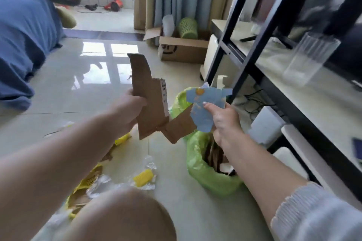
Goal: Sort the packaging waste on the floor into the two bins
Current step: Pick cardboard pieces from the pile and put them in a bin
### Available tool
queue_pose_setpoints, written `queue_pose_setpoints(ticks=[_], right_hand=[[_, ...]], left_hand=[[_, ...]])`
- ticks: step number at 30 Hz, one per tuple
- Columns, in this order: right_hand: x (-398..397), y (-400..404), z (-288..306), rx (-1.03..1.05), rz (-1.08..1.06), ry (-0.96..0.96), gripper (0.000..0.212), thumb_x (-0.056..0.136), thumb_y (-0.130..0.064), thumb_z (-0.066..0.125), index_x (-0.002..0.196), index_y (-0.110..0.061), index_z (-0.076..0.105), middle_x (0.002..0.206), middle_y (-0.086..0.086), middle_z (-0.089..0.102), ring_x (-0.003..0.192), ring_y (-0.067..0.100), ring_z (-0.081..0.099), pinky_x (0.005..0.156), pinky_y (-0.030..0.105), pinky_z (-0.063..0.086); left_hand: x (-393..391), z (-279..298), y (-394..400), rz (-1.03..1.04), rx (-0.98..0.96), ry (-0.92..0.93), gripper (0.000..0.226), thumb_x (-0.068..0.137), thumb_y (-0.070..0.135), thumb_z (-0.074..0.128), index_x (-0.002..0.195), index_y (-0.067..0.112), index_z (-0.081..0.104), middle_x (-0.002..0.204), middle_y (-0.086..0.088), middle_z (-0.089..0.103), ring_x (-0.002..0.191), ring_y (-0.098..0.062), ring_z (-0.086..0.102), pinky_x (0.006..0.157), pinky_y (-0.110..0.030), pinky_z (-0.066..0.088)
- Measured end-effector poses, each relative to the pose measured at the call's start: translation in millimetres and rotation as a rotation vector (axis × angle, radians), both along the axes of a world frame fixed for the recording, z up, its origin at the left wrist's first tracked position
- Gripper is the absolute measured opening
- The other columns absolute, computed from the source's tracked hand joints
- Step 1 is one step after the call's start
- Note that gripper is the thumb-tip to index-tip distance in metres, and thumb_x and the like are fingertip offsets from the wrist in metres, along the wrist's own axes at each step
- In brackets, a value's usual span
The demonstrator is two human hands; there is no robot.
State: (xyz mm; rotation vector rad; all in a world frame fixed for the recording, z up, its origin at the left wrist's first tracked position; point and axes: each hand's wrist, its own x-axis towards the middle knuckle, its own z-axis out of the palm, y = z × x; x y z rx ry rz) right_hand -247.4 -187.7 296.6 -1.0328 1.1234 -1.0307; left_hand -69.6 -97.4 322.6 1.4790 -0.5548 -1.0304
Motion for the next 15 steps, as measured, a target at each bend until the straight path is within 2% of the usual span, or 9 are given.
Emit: queue_pose_setpoints(ticks=[2,4,8,11,13,15], right_hand=[[-43.4,-11.8,7.8,0.021,-0.107,-0.017,0.018,0.084,-0.005,0.064,0.075,-0.02,0.061,0.079,0.004,0.065,0.074,0.025,0.063,0.08,0.043,0.053],[-80.4,-20.0,9.0,0.032,-0.178,0.001,0.017,0.085,-0.005,0.06,0.075,-0.019,0.059,0.081,0.007,0.064,0.072,0.025,0.062,0.078,0.043,0.052],[-142.9,-29.3,-6.1,0.004,-0.267,0.106,0.019,0.083,-0.011,0.055,0.069,-0.021,0.063,0.079,0.002,0.064,0.08,0.027,0.063,0.077,0.041,0.05],[-165.3,-35.6,-28.5,0.011,-0.294,0.177,0.015,0.076,-0.017,0.05,0.072,-0.024,0.064,0.081,0.001,0.066,0.084,0.028,0.064,0.084,0.045,0.052],[-168.3,-41.1,-47.5,0.037,-0.306,0.233,0.016,0.071,-0.021,0.048,0.078,-0.023,0.062,0.087,0.003,0.067,0.089,0.029,0.065,0.089,0.048,0.051],[-163.1,-41.4,-63.6,0.055,-0.309,0.267,0.016,0.078,-0.017,0.047,0.086,-0.022,0.06,0.097,0.007,0.067,0.095,0.032,0.063,0.092,0.048,0.05]], left_hand=[[-44.9,5.7,-21.6,-0.041,-0.026,0.025,0.033,0.089,-0.009,0.036,0.103,0.013,0.056,0.091,-0.006,0.065,0.082,-0.02,0.064,0.073,-0.032,0.057],[-83.3,0.0,-37.4,-0.076,-0.033,0.034,0.036,0.087,-0.01,0.034,0.1,0.013,0.058,0.091,-0.009,0.066,0.081,-0.022,0.065,0.068,-0.033,0.058],[-151.4,-26.2,-62.7,-0.091,0.0,0.039,0.036,0.084,-0.007,0.035,0.104,0.013,0.057,0.096,-0.012,0.066,0.089,-0.03,0.065,0.081,-0.045,0.056],[-188.0,-49.1,-74.7,-0.114,0.038,0.044,0.036,0.083,-0.004,0.037,0.106,0.018,0.055,0.087,-0.006,0.066,0.079,-0.025,0.064,0.066,-0.036,0.056],[-199.2,-68.1,-80.6,-0.159,0.072,-0.023,0.032,0.077,0.006,0.044,0.095,0.027,0.059,0.09,-0.004,0.069,0.081,-0.025,0.066,0.073,-0.039,0.057],[-200.3,-81.2,-81.4,-0.2,0.093,-0.154,0.024,0.081,0.006,0.047,0.086,0.027,0.058,0.09,-0.003,0.068,0.074,-0.018,0.061,0.067,-0.029,0.053]])
